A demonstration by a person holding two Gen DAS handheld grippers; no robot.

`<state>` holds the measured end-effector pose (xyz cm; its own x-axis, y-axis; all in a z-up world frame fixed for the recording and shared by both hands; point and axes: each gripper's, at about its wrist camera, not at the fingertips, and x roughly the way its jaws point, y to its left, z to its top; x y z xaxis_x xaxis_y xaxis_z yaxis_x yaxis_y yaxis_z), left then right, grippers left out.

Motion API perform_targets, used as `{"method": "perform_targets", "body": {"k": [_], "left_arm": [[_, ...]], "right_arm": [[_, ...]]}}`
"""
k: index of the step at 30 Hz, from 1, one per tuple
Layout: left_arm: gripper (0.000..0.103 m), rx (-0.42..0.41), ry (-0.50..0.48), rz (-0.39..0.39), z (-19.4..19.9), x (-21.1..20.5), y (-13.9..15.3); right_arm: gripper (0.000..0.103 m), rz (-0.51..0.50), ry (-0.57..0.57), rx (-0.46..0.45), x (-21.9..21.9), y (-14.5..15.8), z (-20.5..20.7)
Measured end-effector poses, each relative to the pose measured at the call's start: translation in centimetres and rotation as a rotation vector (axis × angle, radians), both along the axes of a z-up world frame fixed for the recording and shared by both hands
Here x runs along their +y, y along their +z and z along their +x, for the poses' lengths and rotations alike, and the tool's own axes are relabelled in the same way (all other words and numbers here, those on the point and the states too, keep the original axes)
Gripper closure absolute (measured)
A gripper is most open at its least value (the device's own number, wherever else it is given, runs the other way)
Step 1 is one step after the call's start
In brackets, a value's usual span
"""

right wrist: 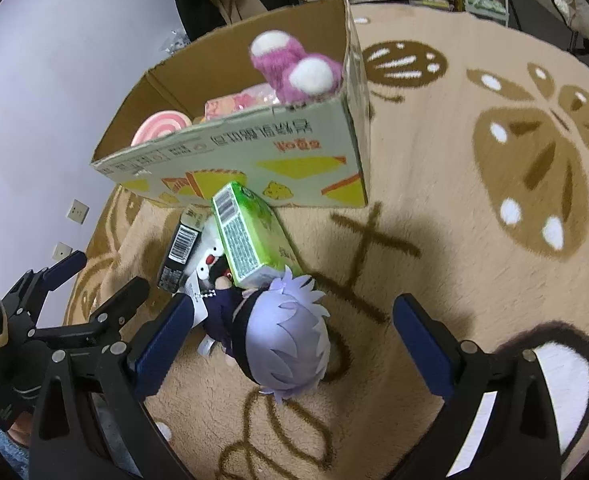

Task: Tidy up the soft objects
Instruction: 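Move the left tool toward the black tissue pack while the right tool approaches the white-haired doll, then grasp the black Face tissue pack with the left tool while the right tool grasps the white-haired doll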

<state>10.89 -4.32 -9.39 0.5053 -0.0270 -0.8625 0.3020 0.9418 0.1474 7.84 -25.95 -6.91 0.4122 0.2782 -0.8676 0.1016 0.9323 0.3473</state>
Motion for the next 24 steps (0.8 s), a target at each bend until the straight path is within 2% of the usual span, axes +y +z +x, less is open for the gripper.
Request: {"method": "perform_targets", "body": {"k": [3, 5, 9, 15, 17, 20, 24], "left_arm": [[0.005, 0.023, 0.001, -0.014, 0.5, -0.1, -0.6], [0.005, 0.034, -0.005, -0.02, 0.7, -0.3, -1.0], [0.005, 0.036, -0.011, -0.009, 1.1, -0.6, -1.5], [0.005, 0.059, -0.023, -0.02, 1.7, -0.9, -2.4], [0.005, 0.062, -0.026, -0.021, 1.8, -1.1, -2.6], [0.005, 0.071, -0.017, -0.004, 2.2, -1.3, -3.1], [0.005, 0.075, -0.011, -0.009, 2.6, -1.5, -3.4]], "right_arm": [[0.012, 0.013, 0.008, 0.024, 0.1, -0.8, 0.3], [0.037, 0.015, 0.02, 0.041, 0.4, -1.2, 0.5], [0.038, 0.01, 0.055, 0.058, 1.0, -1.9, 1.0], [0.039, 0.084, 0.043, 0.098, 1.0, -3.2, 1.6], [0.047, 0.113, 0.039, 0.114, 0.8, -3.7, 1.8], [0.048, 0.152, 0.041, 0.125, 0.5, -4.1, 2.1], [0.048, 0.153, 0.046, 0.125, 0.6, -4.4, 2.7]]}}
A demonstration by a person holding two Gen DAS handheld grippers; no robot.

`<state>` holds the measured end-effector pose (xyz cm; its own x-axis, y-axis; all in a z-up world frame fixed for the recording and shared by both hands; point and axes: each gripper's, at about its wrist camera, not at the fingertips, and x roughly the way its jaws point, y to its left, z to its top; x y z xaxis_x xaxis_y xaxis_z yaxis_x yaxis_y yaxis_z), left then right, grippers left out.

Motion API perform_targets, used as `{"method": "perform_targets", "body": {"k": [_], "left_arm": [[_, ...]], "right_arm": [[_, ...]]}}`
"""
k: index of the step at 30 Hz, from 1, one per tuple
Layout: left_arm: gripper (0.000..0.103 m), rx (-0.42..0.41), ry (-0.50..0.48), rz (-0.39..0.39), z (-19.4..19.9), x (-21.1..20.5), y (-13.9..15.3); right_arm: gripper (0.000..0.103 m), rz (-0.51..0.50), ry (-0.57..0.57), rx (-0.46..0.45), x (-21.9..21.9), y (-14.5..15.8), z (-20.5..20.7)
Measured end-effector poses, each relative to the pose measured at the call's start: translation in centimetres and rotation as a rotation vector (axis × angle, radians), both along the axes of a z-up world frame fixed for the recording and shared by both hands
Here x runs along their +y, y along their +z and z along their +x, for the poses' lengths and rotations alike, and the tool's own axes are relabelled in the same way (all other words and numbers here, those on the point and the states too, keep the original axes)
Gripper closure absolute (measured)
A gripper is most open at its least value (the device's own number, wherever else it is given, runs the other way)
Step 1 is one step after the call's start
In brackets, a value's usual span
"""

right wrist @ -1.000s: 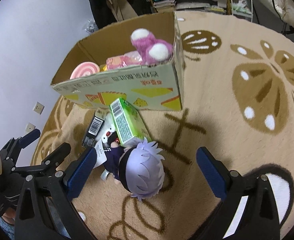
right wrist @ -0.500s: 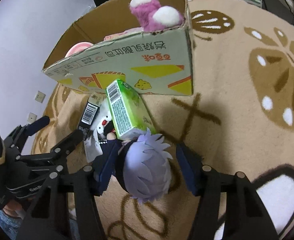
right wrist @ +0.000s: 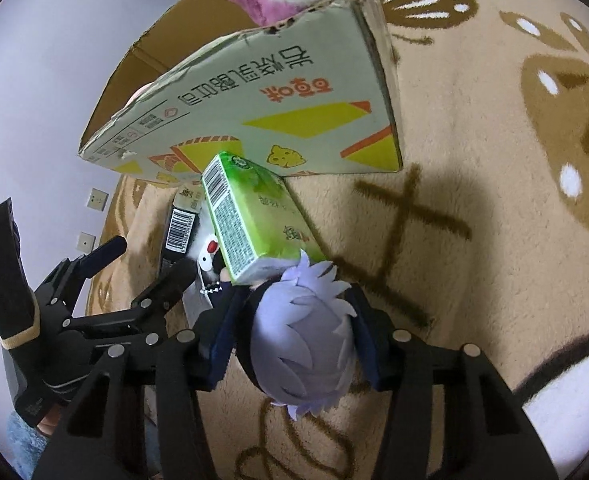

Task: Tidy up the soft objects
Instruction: 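Grasp the black Face tissue pack with the left tool while the right tool grasps the white-haired doll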

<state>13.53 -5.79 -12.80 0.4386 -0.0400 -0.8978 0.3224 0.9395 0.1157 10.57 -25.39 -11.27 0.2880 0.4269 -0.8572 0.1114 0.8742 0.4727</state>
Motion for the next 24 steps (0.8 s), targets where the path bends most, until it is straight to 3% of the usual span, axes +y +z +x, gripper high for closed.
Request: {"method": "perform_targets", "body": {"k": [6, 8, 9, 12, 24], "left_arm": [[0.006, -0.017, 0.017, -0.029, 0.7, 0.1, -0.2], [0.02, -0.006, 0.0, -0.045, 0.8, 0.0, -0.4], [0.033, 0.007, -0.011, -0.049, 0.9, -0.1, -0.7], [0.058, 0.03, -0.053, -0.078, 0.9, -0.5, -1.3], [0.059, 0.016, -0.03, -0.082, 0.6, -0.1, -0.7]], "right_arm": [[0.048, -0.013, 0.007, 0.003, -0.2, -0.2, 0.3], [0.048, -0.023, 0.013, 0.0, -0.1, -0.3, 0.3], [0.048, -0.026, 0.014, -0.001, 0.2, -0.4, 0.3], [0.048, -0.029, 0.018, -0.005, 0.5, -0.5, 0.1], [0.051, -0.066, 0.041, -0.03, 1.0, 0.7, 0.0]]}}
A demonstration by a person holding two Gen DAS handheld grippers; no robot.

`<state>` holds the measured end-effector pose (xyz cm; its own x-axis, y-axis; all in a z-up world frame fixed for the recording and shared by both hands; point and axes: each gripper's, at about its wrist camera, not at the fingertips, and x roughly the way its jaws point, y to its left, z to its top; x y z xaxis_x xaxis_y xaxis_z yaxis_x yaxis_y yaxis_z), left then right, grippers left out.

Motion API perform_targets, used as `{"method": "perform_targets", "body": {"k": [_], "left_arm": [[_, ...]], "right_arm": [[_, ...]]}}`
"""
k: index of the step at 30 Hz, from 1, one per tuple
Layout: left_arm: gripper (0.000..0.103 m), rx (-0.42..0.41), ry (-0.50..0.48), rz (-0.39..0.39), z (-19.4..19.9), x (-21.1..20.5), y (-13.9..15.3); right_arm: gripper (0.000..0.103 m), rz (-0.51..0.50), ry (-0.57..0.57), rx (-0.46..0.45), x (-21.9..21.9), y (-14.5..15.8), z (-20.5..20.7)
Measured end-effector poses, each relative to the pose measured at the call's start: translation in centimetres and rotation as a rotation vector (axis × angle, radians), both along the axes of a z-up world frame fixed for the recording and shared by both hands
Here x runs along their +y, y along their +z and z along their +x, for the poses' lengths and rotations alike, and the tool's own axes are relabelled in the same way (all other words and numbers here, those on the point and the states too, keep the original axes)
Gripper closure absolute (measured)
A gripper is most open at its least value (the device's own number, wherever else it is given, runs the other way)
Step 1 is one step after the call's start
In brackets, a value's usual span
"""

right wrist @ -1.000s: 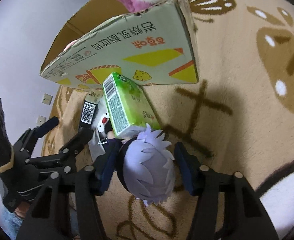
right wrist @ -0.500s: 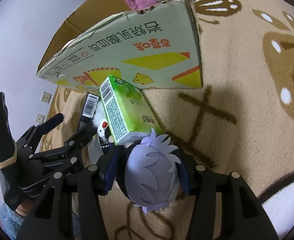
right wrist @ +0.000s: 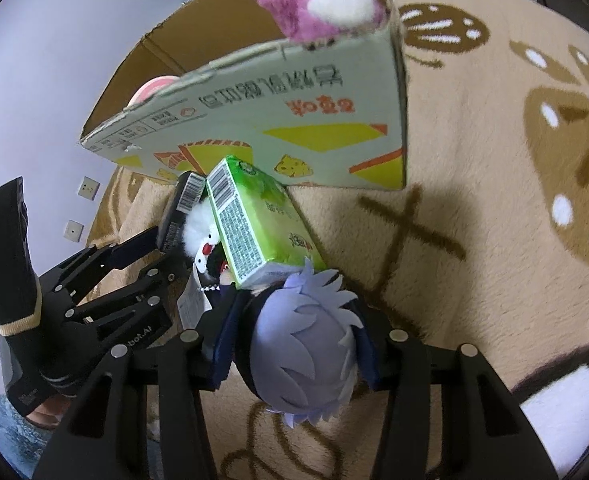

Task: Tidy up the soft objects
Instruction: 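Grasp the black Face tissue pack with the left tool while the right tool grasps the white-haired doll, then carry the tissue pack with the left tool while the right tool carries the doll into the box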

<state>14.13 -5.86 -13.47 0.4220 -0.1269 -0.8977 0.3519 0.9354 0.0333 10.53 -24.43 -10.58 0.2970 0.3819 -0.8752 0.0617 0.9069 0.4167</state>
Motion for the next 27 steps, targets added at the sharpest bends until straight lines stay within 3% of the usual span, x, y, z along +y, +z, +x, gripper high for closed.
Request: {"method": "perform_targets", "body": {"k": [16, 27], "left_arm": [[0.059, -0.08, 0.057, -0.013, -2.7, 2.1, 3.5], [0.059, -0.199, 0.107, -0.013, -5.4, 2.6, 6.9]], "right_arm": [[0.051, -0.082, -0.042, -0.135, -1.4, 3.9, -0.9], [0.051, -0.115, -0.052, -0.258, -1.6, 6.6, -1.6]]}}
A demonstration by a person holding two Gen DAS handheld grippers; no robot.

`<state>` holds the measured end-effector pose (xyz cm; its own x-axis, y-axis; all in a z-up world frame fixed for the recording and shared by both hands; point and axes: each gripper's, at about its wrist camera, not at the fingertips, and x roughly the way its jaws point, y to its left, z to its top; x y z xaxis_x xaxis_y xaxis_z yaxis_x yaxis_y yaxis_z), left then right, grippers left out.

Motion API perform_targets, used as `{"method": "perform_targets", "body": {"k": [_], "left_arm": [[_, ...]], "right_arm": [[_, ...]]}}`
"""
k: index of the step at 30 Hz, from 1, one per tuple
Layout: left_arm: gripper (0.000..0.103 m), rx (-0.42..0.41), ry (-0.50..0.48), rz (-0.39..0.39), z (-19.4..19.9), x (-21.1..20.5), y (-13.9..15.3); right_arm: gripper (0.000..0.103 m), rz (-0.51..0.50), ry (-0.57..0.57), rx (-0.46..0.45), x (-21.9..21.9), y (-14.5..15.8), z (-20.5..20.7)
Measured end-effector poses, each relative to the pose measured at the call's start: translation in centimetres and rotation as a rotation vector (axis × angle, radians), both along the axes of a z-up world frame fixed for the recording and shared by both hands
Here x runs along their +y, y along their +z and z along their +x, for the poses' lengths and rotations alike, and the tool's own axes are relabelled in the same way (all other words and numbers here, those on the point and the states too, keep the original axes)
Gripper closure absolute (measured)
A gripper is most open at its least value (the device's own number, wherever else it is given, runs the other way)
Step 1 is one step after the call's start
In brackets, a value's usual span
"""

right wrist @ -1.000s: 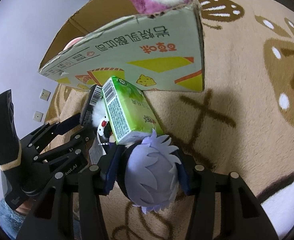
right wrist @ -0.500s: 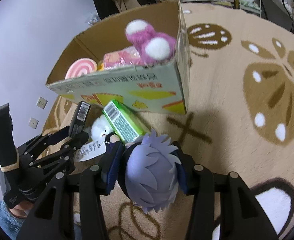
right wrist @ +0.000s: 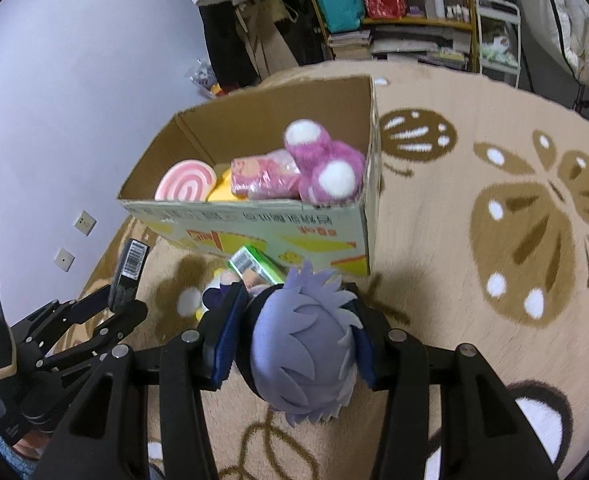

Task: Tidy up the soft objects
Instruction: 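Carry the tissue pack with the left tool while the right tool carries the doll into the box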

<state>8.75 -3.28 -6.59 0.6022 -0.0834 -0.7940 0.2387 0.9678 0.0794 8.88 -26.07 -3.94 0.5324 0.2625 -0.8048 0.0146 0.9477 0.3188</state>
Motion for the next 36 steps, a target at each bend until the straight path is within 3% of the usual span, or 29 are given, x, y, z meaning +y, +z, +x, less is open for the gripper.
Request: {"method": "perform_targets", "body": {"k": [5, 14, 20, 28, 36], "left_arm": [[0.059, -0.095, 0.015, -0.006, -1.0, 0.5, 2.3], [0.059, -0.191, 0.009, 0.02, -1.9, 0.4, 4.5], [0.059, -0.245, 0.012, -0.012, -1.5, 0.9, 6.3], [0.059, -0.304, 0.014, -0.043, 1.0, 0.8, 8.3], [0.059, -0.327, 0.01, -0.069, 4.5, 0.0, 9.5]], "right_arm": [[0.052, -0.021, -0.006, -0.064, 0.1, 1.9, -0.4], [0.052, -0.072, -0.032, -0.248, 0.1, 7.2, -1.8], [0.052, -0.126, -0.053, -0.35, 0.5, 10.0, -2.1], [0.051, -0.196, -0.063, -0.382, 1.9, 11.4, -0.2], [0.051, -0.212, -0.053, -0.371, 2.4, 10.9, 2.1]]}}
